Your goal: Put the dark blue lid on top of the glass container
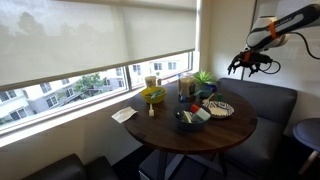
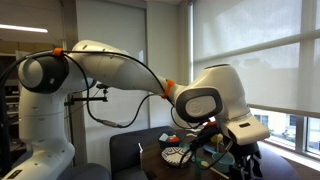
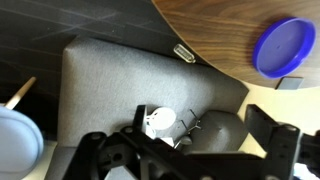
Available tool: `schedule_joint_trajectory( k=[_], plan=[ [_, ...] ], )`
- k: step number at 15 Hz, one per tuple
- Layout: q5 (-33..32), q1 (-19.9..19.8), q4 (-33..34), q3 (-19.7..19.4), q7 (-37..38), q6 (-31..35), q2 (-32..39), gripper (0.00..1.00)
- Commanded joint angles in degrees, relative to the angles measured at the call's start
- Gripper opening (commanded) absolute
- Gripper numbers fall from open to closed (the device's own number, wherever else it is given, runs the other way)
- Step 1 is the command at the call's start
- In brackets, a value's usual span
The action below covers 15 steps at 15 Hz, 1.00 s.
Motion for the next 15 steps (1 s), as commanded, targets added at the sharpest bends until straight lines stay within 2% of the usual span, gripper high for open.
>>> schedule_joint_trajectory(
  k=[1,3,8,9,10,12,15],
  plan=[
    [12.5,0.4,8.9,-0.5,-7.4,-4.6,6.6,1.00],
    [12.5,0.6,14.1,-1.0,-6.4,-8.3,10.3,1.00],
    [4.2,2.6,27.6,-2.8,2.6,-21.2,20.9,1.00],
    [5.6,2.0,29.2,-2.3,1.7,-21.7,22.1,1.00],
    [6.4,2.0,22.8,-2.2,-0.2,-18.4,17.9,1.00],
    [6.4,2.0,26.1,-2.1,0.3,-19.5,20.8,1.00],
    [6.3,1.9,27.7,-2.2,0.4,-20.1,21.9,1.00]
  ],
)
